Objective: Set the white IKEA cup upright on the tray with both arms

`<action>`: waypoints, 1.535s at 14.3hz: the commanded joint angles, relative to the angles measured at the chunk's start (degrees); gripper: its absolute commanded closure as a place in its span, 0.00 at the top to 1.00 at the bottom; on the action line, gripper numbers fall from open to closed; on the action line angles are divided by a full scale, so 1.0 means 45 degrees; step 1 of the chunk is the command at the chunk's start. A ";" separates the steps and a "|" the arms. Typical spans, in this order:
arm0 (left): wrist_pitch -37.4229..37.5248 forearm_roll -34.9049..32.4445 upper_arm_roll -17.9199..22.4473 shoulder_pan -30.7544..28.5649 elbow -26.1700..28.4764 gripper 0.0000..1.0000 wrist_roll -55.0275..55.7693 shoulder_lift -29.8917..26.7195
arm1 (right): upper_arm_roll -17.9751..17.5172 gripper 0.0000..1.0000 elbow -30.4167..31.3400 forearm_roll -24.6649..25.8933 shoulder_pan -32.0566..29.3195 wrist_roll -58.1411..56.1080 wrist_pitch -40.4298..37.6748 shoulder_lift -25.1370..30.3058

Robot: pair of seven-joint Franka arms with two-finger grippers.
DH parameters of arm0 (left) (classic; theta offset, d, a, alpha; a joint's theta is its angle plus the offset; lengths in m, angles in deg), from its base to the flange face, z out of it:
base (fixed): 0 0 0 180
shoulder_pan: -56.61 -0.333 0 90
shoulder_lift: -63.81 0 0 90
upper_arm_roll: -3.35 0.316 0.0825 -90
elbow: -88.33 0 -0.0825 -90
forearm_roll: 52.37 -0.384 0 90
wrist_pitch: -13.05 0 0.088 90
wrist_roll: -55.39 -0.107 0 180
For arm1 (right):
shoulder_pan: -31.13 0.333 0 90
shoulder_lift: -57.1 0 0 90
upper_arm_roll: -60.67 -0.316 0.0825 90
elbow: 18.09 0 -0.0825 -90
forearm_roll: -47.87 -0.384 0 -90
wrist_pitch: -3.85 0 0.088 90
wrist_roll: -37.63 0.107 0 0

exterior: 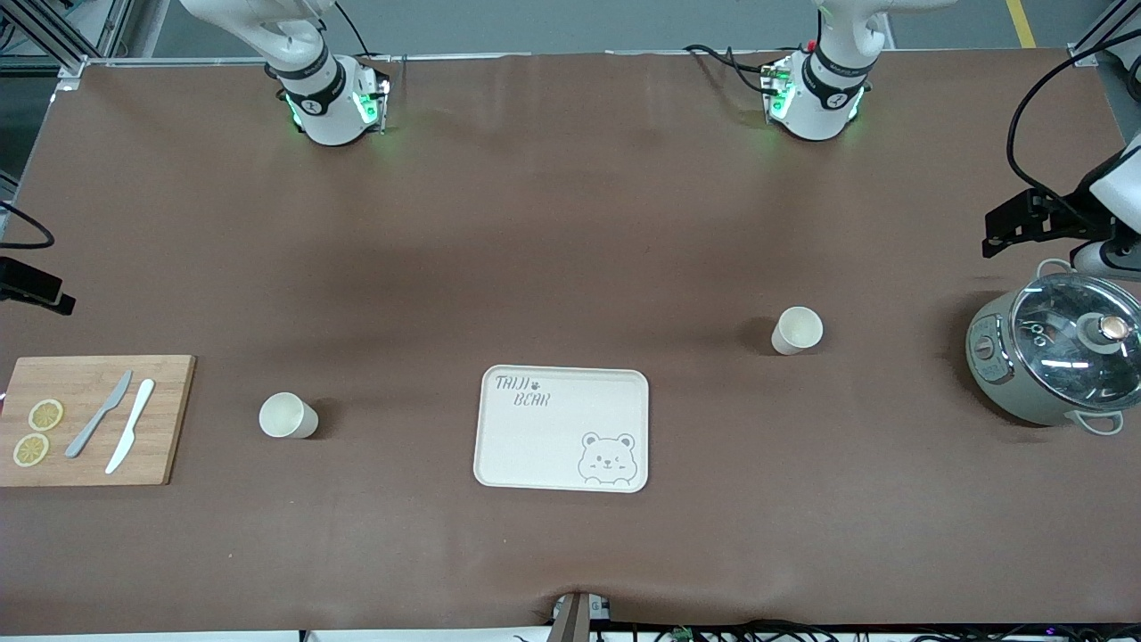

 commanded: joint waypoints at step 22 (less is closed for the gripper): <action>-0.8407 0.1401 -0.1480 0.0043 0.8256 1.00 0.1329 -0.0238 | -0.0005 1.00 0.0151 -0.0111 0.0148 -0.0079 0.0168 -0.0640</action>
